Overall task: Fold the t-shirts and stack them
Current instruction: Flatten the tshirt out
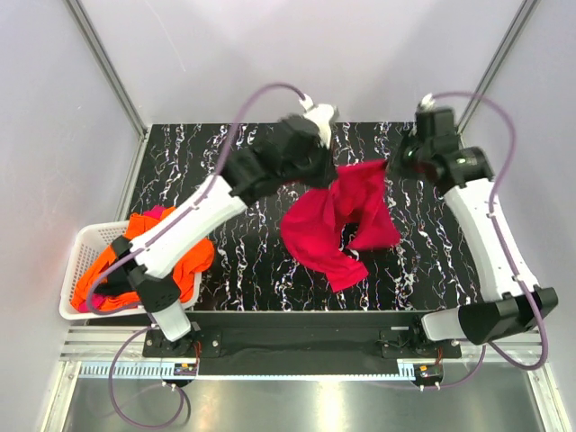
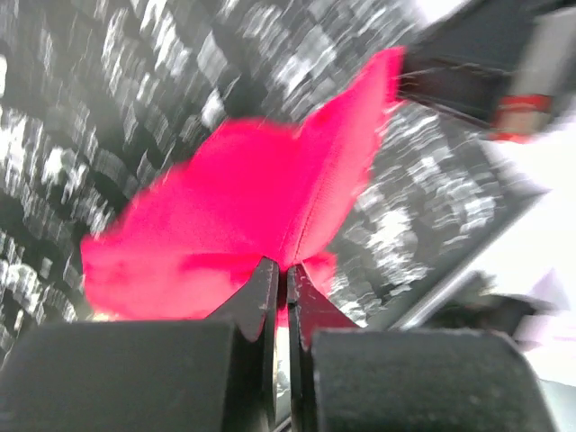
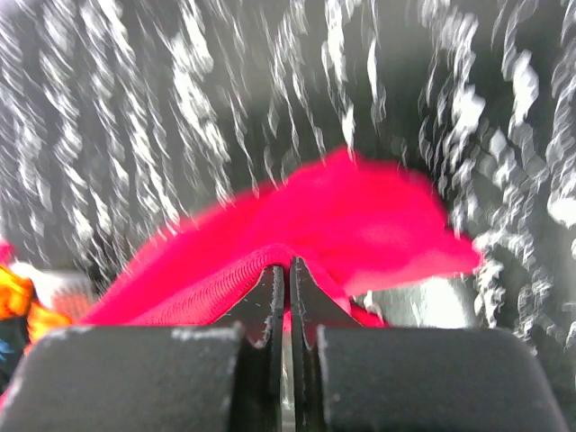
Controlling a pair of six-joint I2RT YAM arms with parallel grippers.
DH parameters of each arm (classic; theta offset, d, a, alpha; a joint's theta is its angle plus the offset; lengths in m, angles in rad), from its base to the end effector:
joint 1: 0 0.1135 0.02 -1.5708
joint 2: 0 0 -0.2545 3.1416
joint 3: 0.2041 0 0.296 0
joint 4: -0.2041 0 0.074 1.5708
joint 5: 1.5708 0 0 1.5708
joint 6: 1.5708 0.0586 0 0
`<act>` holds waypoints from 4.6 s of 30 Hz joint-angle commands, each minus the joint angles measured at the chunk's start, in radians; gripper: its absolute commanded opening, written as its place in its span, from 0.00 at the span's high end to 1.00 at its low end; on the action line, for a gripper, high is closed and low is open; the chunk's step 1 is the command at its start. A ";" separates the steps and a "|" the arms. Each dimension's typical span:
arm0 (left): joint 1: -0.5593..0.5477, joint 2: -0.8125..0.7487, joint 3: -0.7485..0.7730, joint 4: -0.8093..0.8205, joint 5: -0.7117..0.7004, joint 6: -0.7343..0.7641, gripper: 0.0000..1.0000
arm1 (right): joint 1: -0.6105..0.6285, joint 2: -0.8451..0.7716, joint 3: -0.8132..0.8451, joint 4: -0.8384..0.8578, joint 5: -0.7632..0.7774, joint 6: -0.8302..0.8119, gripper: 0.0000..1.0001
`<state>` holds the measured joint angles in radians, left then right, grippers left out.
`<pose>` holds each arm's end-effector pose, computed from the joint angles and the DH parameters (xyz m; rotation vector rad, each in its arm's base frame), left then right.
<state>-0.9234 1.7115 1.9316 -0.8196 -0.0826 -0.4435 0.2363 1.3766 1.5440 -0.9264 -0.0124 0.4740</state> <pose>0.2661 -0.3439 0.4126 0.4874 2.1986 -0.6783 0.3332 0.0810 0.3794 0.2735 2.3432 0.3663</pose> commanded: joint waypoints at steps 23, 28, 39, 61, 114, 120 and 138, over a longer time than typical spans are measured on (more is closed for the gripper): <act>0.001 0.048 0.445 0.553 0.788 -0.557 1.00 | -0.012 0.038 0.869 0.643 0.674 -0.735 1.00; 0.214 -0.189 0.004 0.427 0.606 -0.535 1.00 | -0.014 0.194 0.852 0.658 0.452 -0.599 1.00; 0.583 -0.471 -0.897 0.301 0.394 -0.434 1.00 | 0.079 0.604 0.550 0.752 -0.285 -0.114 1.00; 0.499 -0.175 -0.570 0.092 0.006 -0.023 0.31 | -0.021 0.579 0.239 0.199 -0.180 -0.061 0.35; 0.325 -0.019 0.021 0.258 -0.557 0.255 1.00 | -0.230 0.083 0.034 0.302 0.265 -0.115 1.00; 0.321 -0.286 -0.042 0.399 -0.399 0.278 1.00 | -0.230 -0.132 0.120 0.308 0.307 -0.144 1.00; 0.310 -0.655 -0.293 0.560 -0.143 0.258 1.00 | -0.232 -0.424 0.124 0.514 0.284 -0.146 1.00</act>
<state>-0.6136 1.0321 1.7039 -0.2974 -0.1967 -0.1673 0.0101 0.8879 1.7046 -0.4343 0.2604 0.3183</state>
